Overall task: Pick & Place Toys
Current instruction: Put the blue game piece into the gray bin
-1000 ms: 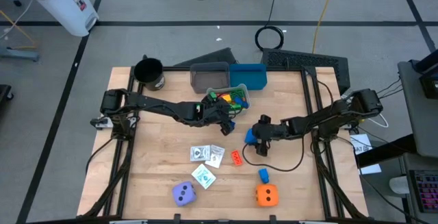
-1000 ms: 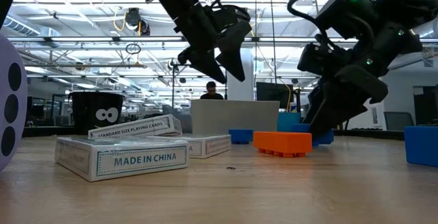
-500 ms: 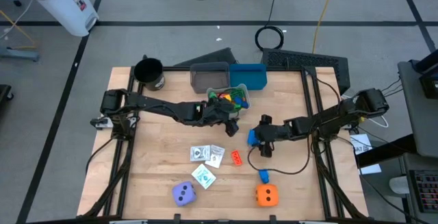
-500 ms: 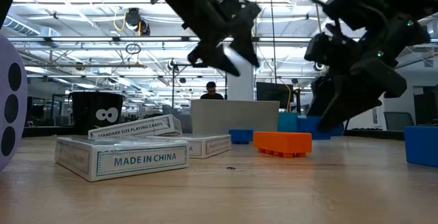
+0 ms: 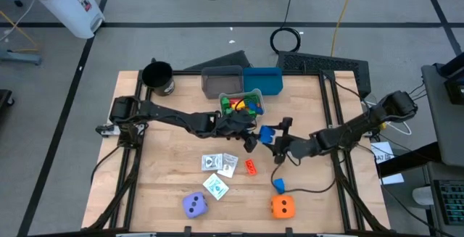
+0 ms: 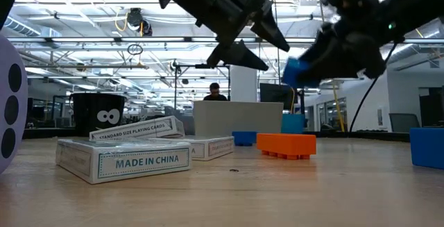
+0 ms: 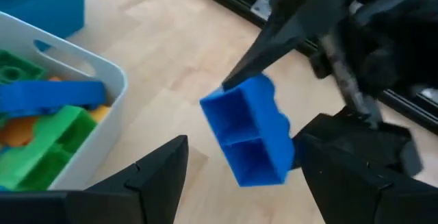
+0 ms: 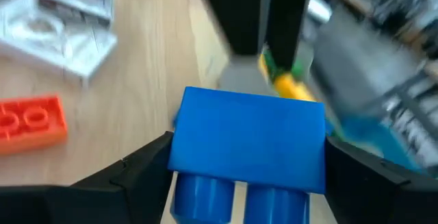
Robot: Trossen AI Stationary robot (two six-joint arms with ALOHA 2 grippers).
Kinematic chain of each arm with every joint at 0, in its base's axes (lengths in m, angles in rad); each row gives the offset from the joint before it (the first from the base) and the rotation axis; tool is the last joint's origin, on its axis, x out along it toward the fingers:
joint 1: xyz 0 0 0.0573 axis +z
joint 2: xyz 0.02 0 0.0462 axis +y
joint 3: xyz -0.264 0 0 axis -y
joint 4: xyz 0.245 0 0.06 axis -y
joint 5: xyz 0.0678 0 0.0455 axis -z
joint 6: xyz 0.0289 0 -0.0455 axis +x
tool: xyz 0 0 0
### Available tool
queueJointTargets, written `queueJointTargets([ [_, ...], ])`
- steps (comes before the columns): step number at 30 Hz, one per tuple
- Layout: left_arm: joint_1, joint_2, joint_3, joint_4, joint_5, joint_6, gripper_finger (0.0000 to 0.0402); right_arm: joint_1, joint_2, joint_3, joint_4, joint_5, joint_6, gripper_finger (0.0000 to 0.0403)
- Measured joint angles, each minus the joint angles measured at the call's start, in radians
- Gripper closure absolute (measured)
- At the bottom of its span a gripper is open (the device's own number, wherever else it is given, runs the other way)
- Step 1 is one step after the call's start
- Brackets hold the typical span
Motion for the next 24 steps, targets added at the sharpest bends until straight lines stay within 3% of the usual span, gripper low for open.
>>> queueJointTargets([
  [7, 0.000, 0.029, 0.000, 0.083, 0.024, 0.001, 0.0119, 0.041, 0.001, 0.000, 0.147, 0.041, -0.112, 0.0104],
  [18, 0.005, 0.060, 0.000, 0.189, 0.057, 0.014, 0.0123, 0.067, 0.000, -0.001, 0.201, 0.087, -0.177, 0.0103],
  [21, 0.007, 0.060, 0.000, 0.203, 0.122, 0.008, 0.0155, 0.067, 0.000, 0.000, 0.201, 0.101, -0.179, 0.0102],
  [24, 0.016, 0.060, -0.001, 0.213, 0.181, -0.010, 0.0217, 0.068, 0.000, 0.000, 0.199, 0.100, -0.187, 0.0101],
])
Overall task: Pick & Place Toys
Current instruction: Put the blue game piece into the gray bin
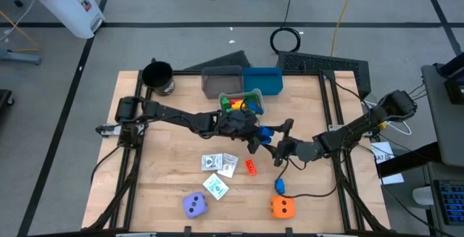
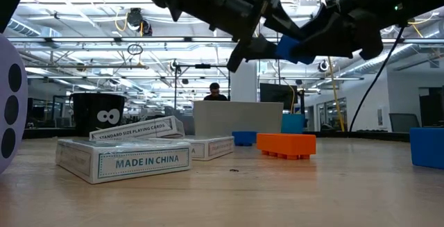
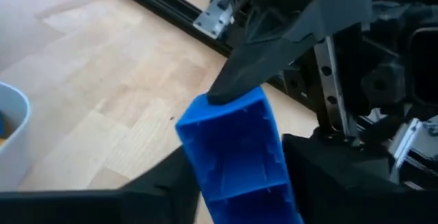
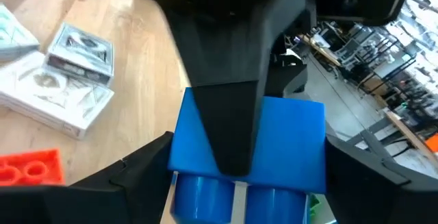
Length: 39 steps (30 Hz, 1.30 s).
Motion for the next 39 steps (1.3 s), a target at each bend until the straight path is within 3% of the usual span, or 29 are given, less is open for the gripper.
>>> queueJointTargets([
  [2, 0.009, 0.000, 0.000, -0.003, 0.013, -0.004, 0.0257, 0.000, 0.001, 0.000, -0.004, 0.007, -0.014, 0.0099],
  [14, 0.090, -0.094, -0.002, -0.140, 0.007, 0.092, 0.0257, -0.004, -0.002, 0.002, -0.017, 0.046, 0.120, 0.0059],
  [18, 0.119, -0.171, 0.002, -0.236, -0.145, 0.116, 0.0257, 0.001, 0.003, -0.001, -0.029, 0.001, 0.126, 0.0061],
  [23, 0.128, -0.231, 0.003, -0.452, -0.362, 0.070, 0.0257, -0.002, 0.001, -0.001, -0.028, 0.017, 0.130, 0.0062],
  [30, 0.142, -0.182, 0.001, -0.676, -0.431, -0.063, 0.0258, -0.001, 0.001, 0.000, -0.020, 0.021, 0.131, 0.0066],
  [36, 0.152, -0.128, 0.001, -0.726, -0.465, -0.150, 0.0257, -0.001, 0.001, 0.000, -0.015, 0.021, 0.131, 0.0067],
  [39, 0.156, -0.114, 0.001, -0.728, -0.457, -0.151, 0.0226, -0.001, 0.001, 0.000, -0.016, 0.021, 0.131, 0.0067],
])
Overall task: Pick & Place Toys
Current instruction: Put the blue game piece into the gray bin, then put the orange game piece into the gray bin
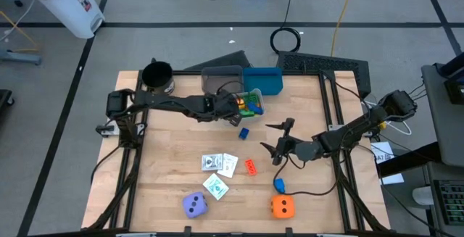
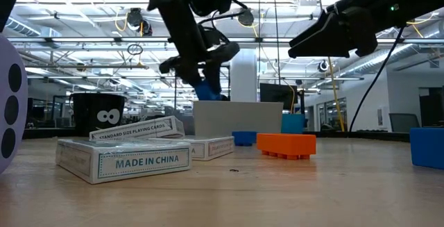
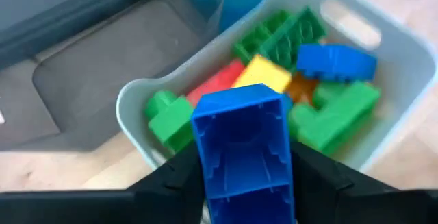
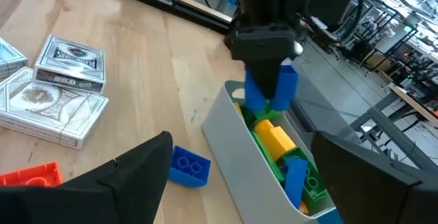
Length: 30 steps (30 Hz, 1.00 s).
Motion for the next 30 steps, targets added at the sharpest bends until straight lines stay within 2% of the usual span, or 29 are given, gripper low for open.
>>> queueJointTargets([
  [6, 0.002, -0.008, 0.000, 0.013, 0.029, 0.078, 0.0131, 0.000, 0.000, 0.000, 0.000, 0.000, 0.000, 0.0067],
  [12, 0.001, -0.019, 0.006, 0.040, 0.069, 0.157, 0.0081, 0.000, 0.000, 0.000, 0.000, 0.000, 0.000, 0.0067],
  [20, -0.002, -0.100, 0.006, 0.021, 0.088, 0.187, 0.0061, 0.000, 0.000, 0.000, 0.001, -0.002, 0.000, 0.0067],
  [24, -0.056, -0.171, 0.003, 0.029, 0.061, 0.260, 0.0066, 0.000, 0.000, 0.000, 0.000, 0.002, 0.000, 0.0067],
  [27, -0.138, -0.231, -0.045, 0.105, -0.008, 0.355, 0.0065, 0.002, 0.000, 0.000, 0.000, 0.000, 0.000, 0.0067],
  [30, -0.212, -0.307, -0.158, 0.277, -0.020, 0.470, 0.0066, 0.007, 0.000, 0.000, -0.017, -0.032, 0.056, 0.0067],
])
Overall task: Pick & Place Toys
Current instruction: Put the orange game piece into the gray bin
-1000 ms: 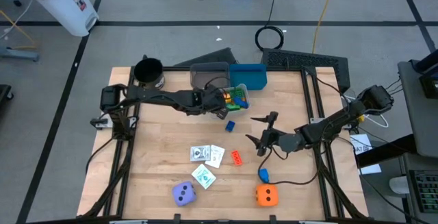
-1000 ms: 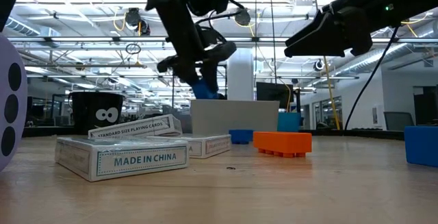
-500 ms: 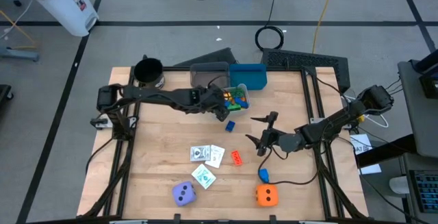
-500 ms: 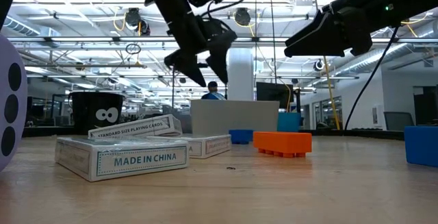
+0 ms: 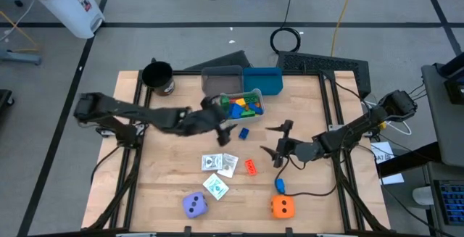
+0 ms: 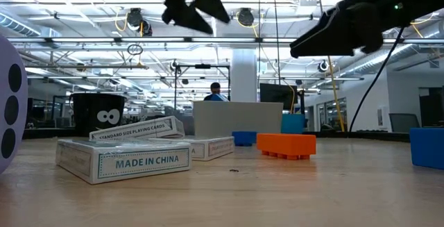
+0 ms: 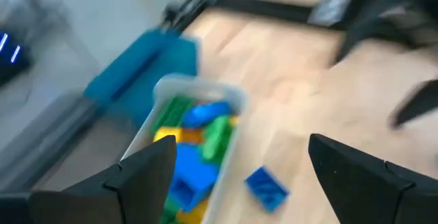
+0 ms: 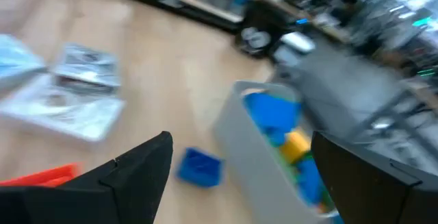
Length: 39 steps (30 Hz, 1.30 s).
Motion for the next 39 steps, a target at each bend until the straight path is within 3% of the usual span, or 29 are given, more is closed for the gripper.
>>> queueJointTargets([
  [2, -0.035, -0.057, -0.099, 0.133, 0.025, 0.057, 0.0067, -0.011, 0.000, 0.000, -0.023, -0.128, 0.079, 0.0067],
  [5, -0.060, -0.126, -0.232, 0.312, 0.083, 0.072, 0.0063, -0.056, 0.030, 0.002, -0.012, -0.401, 0.223, 0.0067],
  [7, -0.062, -0.161, -0.298, 0.381, 0.095, 0.055, 0.0061, -0.079, 0.085, 0.014, -0.008, -0.513, 0.275, 0.0067],
  [16, -0.038, -0.186, -0.358, 0.441, 0.100, -0.019, 0.0065, -0.092, 0.371, 0.201, -0.011, -0.741, 0.222, 0.0067],
  [21, -0.038, -0.183, -0.358, 0.440, 0.100, -0.021, 0.0066, -0.092, 0.460, 0.284, -0.167, -0.886, 0.233, 0.0067],
  [26, -0.038, -0.183, -0.358, 0.440, 0.100, -0.023, 0.0066, -0.093, 0.450, 0.307, -0.318, -0.869, 0.228, 0.0067],
  [34, -0.038, -0.183, -0.358, 0.423, 0.101, -0.030, 0.0066, -0.086, 0.304, 0.299, -0.566, -0.545, 0.262, 0.0067],
  [39, -0.038, -0.183, -0.358, 0.422, 0.101, -0.041, 0.0066, -0.064, 0.223, 0.294, -0.661, -0.441, 0.354, 0.0067],
])
